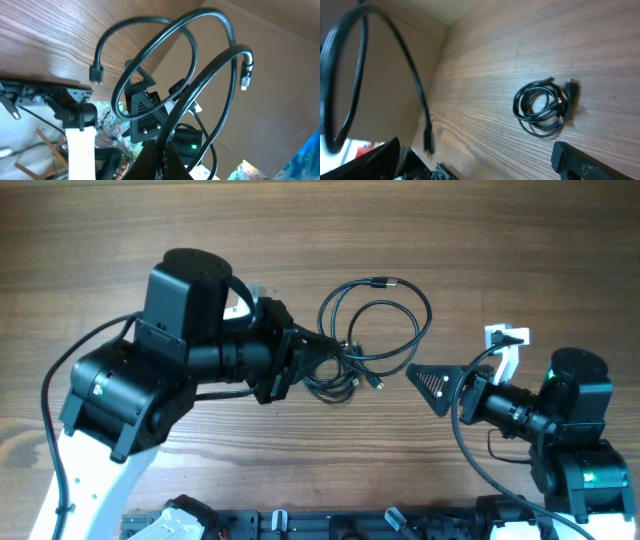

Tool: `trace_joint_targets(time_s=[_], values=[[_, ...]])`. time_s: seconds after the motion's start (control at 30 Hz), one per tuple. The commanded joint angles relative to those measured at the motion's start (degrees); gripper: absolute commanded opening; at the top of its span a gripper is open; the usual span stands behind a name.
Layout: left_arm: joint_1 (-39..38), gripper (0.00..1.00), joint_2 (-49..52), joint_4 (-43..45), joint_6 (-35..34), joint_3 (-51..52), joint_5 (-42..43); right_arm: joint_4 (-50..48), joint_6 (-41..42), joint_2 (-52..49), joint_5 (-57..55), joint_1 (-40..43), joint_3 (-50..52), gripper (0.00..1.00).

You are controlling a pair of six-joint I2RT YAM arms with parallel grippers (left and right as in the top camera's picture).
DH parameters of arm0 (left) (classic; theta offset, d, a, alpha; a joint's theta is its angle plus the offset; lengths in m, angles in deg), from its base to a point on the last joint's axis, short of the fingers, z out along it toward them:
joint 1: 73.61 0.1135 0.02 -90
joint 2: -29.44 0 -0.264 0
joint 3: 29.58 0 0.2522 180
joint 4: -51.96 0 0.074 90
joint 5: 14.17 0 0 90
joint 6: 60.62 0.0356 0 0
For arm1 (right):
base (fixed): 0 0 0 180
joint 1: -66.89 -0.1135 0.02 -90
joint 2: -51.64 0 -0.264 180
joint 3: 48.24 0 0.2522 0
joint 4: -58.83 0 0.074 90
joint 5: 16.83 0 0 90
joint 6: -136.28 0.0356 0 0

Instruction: Untangle cables

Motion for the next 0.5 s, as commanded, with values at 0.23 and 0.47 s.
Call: trace_joint_targets(time_s=[0.23, 0.47], values=[[-5.86, 0.04, 0.09, 2.95, -6.75, -1.07, 1.07, -2.21, -5.03, -0.11, 9.31, 0.13, -0.76, 0.85], [-11.06, 0.04, 3.61, 5.09, -9.75, -1.07, 1.09, -5.84, -5.62, -0.57, 12.17, 0.13, -0.76, 0.84]])
